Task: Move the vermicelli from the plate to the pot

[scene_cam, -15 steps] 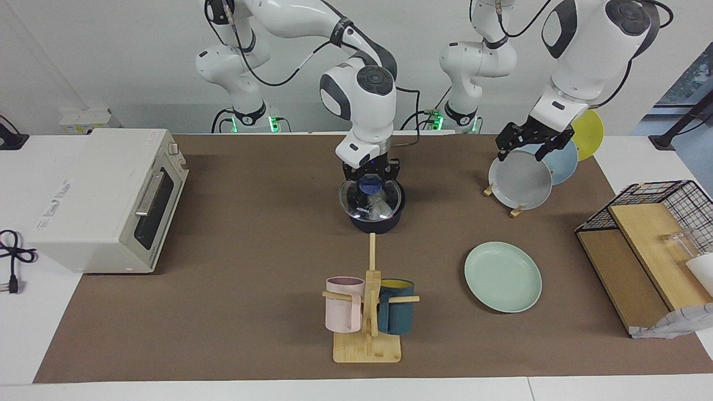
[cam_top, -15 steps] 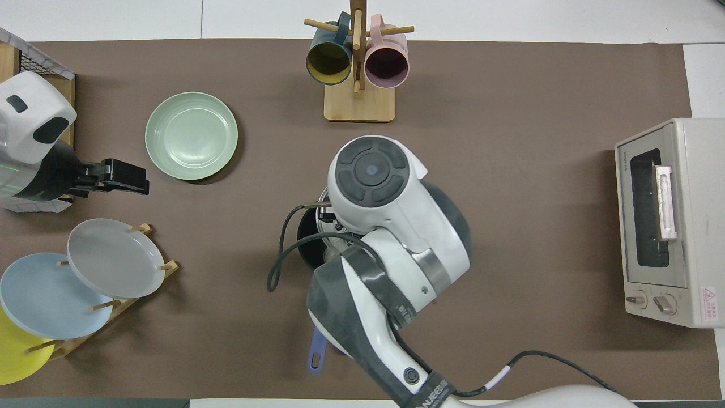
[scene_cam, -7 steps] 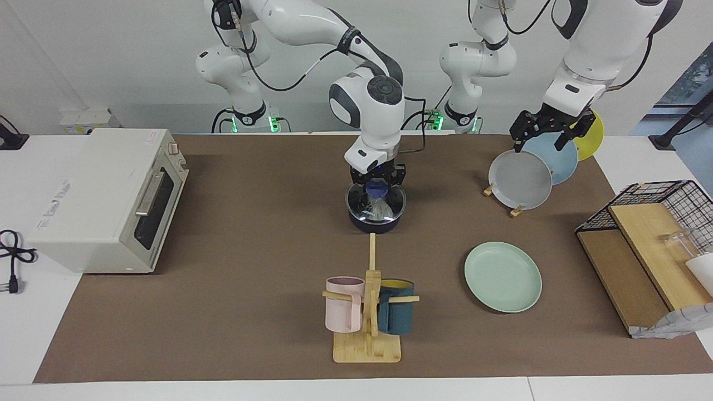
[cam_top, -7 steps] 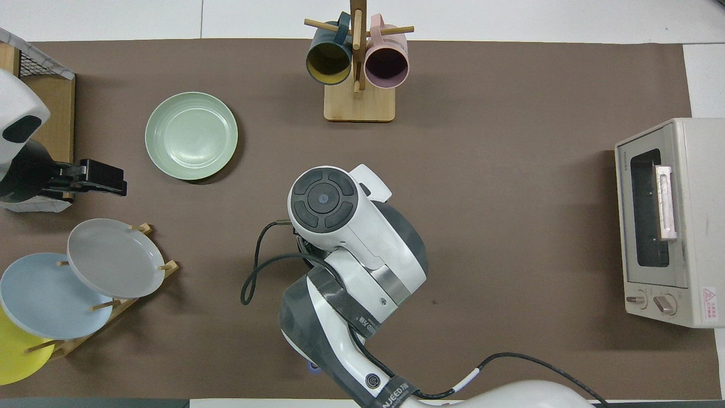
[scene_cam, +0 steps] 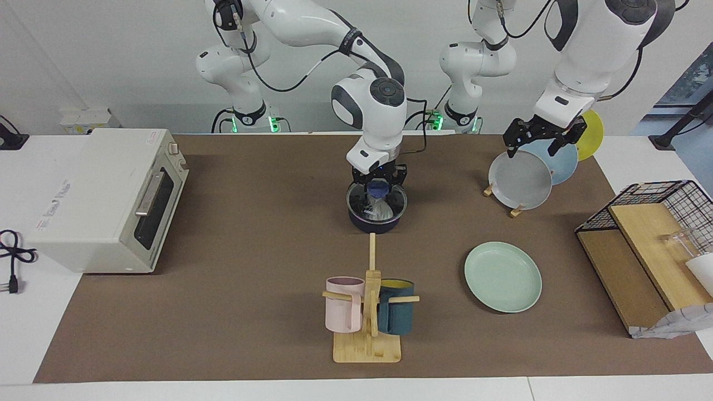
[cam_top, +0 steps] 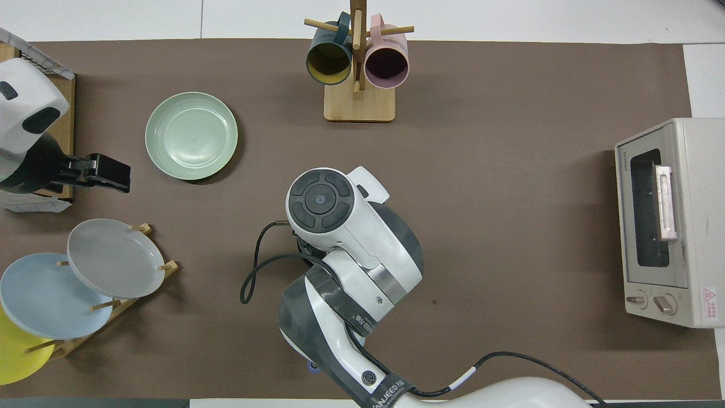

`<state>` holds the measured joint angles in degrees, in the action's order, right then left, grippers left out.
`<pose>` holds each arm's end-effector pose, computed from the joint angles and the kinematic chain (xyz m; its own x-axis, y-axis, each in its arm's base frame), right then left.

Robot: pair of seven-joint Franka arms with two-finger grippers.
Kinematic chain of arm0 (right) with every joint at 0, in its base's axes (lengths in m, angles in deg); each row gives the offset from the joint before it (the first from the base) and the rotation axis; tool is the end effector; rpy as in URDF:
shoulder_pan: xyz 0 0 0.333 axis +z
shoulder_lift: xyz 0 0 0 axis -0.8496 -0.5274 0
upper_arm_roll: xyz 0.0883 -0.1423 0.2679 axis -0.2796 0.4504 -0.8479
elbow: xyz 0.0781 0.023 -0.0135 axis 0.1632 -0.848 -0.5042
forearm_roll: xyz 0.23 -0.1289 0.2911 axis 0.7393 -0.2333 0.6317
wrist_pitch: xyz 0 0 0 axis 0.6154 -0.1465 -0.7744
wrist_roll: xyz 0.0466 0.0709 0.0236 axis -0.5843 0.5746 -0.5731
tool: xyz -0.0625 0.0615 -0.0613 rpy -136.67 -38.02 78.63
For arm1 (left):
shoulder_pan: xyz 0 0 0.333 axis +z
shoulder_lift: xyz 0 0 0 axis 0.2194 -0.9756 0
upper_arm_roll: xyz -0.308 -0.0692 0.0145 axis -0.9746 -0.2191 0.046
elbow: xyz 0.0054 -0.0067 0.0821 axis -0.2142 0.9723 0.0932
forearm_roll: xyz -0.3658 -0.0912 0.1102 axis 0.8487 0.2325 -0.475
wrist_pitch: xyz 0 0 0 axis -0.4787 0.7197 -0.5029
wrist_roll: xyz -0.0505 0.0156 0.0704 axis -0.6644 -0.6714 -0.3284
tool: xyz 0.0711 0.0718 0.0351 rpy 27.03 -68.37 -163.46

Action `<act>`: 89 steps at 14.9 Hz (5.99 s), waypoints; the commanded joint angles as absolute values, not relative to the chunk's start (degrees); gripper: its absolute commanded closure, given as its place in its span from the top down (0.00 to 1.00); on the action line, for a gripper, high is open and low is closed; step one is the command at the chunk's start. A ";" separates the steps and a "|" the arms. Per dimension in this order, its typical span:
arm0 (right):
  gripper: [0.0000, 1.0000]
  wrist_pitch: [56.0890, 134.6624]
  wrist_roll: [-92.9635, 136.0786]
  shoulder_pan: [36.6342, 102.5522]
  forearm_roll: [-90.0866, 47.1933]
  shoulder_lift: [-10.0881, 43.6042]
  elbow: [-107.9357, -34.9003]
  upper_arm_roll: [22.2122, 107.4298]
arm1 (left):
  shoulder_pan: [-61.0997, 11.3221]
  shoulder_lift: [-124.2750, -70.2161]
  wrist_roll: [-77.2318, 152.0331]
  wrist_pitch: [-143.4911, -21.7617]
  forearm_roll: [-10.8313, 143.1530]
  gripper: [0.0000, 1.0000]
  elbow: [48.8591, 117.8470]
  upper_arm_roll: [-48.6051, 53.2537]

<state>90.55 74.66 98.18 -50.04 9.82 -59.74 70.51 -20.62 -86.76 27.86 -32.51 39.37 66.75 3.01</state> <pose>0.4980 0.4410 0.4043 0.9959 -0.0761 -0.0492 -0.0767 -0.9970 -0.0099 0.5382 -0.0948 0.6064 0.9951 -0.0753 -0.0634 -0.0776 -0.9964 -0.0344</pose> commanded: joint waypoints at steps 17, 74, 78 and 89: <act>0.34 87.03 76.75 97.10 -46.50 9.86 -59.60 70.44 | -18.65 -84.99 27.76 -37.41 41.02 1.00 70.22 2.10; 1.00 64.70 27.80 60.63 -54.94 34.47 -64.17 73.52 | -17.15 -84.90 27.67 -36.88 42.61 1.00 69.87 2.45; 1.00 63.38 27.53 60.54 -55.46 32.28 -61.71 73.52 | -17.15 -84.99 27.67 -36.88 42.61 1.00 69.87 2.45; 1.00 62.86 27.71 57.73 -54.85 32.36 -61.62 72.99 | -17.15 -84.90 27.67 -36.88 42.61 1.00 69.87 2.45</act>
<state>63.43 28.47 59.03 -54.51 32.53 -62.17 74.00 -18.14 -86.39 27.89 -36.42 41.67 68.39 2.92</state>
